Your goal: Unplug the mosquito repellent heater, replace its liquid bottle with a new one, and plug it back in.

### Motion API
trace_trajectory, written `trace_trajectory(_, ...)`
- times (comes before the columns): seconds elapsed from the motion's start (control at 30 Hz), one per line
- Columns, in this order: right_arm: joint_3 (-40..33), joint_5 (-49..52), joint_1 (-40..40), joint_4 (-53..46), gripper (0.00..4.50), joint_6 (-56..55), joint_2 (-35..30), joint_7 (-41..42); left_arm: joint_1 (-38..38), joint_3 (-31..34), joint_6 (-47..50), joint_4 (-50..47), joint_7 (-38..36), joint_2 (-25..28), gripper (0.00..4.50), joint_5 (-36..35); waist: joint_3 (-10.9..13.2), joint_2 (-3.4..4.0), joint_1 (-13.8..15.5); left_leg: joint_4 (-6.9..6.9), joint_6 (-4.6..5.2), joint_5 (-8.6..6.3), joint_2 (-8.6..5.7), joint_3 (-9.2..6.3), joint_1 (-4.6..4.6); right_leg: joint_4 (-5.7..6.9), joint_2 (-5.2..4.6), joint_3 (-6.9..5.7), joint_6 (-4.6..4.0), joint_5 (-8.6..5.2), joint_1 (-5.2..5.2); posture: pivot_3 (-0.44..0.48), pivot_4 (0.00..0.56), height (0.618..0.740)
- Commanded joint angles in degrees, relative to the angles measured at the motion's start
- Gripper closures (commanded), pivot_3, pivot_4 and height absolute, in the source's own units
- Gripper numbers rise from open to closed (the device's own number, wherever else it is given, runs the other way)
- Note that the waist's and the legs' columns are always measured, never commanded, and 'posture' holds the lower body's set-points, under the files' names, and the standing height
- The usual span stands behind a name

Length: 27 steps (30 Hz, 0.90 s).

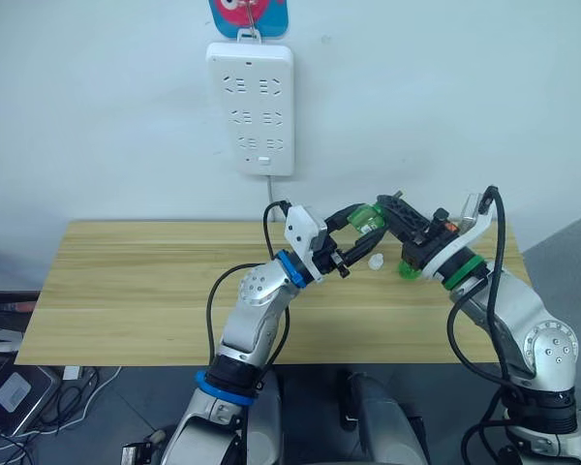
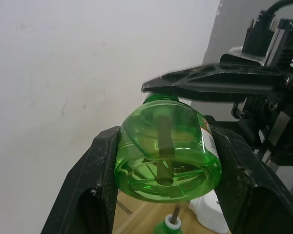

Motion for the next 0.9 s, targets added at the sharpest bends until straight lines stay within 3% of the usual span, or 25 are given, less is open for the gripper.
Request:
trace_trajectory(0.03,-0.05,2.84,1.62,-4.84,1.59,5.18,-6.71,1.77,-1.81,0.83,4.29,-1.91,-2.90,1.71,2.25,-3.41,0.00,0.00,0.02,0.00,0.00,0.00,0.00,-0.01,0.00,0.00,0.00,-0.01,0.00,0.00,0.00,0.252,0.322,0.740)
trace_trajectory(0.17,-5.36,3.78,8.48,-4.05,0.21,15.69,-23.73,8.43,-3.52,2.14,8.74,-1.06,-9.69,6.60,2.25,-6.95,0.02,0.02,0.20,-0.02,0.00,0.00,-0.09,-0.05,-0.09,-0.04,-0.07,-0.03,0.10,-0.06,-0.02,0.244,0.331,0.740)
trace_trajectory(0.2,-6.33,3.71,9.82,-3.48,0.05,17.16,-26.97,10.23,-3.78,2.23,9.28,-0.91,-11.15,7.62,2.25,-7.57,0.00,-0.01,0.04,-0.03,0.00,0.00,-0.15,-0.03,-0.11,-0.05,-0.14,-0.03,0.16,-0.10,-0.01,0.244,0.331,0.740)
trace_trajectory(0.33,-11.15,-3.65,13.61,1.83,0.05,23.71,-38.72,20.43,-4.79,2.73,15.24,-1.74,-18.97,12.85,2.25,-11.93,0.02,-0.03,-0.27,-0.01,0.00,0.00,-0.14,0.07,-0.06,-0.05,-0.18,0.03,0.18,-0.11,0.01,0.234,0.340,0.740)
trace_trajectory(0.43,-7.06,-20.28,12.46,7.47,0.05,25.32,-45.81,26.56,-6.20,2.75,22.16,-2.97,-25.43,17.61,2.25,-15.85,0.02,-0.02,-0.40,-0.01,0.00,0.00,-0.10,0.03,0.01,0.00,-0.13,0.01,0.18,-0.11,0.01,0.233,0.345,0.740)
trace_trajectory(0.57,-0.10,-34.22,6.40,15.42,0.05,25.39,-45.67,32.26,-7.80,3.11,28.40,-3.79,-28.62,20.41,2.25,-19.16,0.05,-0.02,-0.40,-0.01,0.00,0.00,-0.11,0.05,0.00,-0.04,-0.12,0.03,0.18,-0.12,-0.02,0.244,0.350,0.740)
trace_trajectory(0.9,8.95,-55.78,-3.89,25.18,0.05,28.68,-41.02,42.82,-5.89,3.95,30.66,-6.75,-26.71,21.14,2.25,-19.02,0.12,-0.08,-0.02,-0.10,0.00,-0.01,-0.13,0.05,-0.08,-0.08,-0.15,0.01,0.23,-0.16,-0.11,0.288,0.356,0.740)
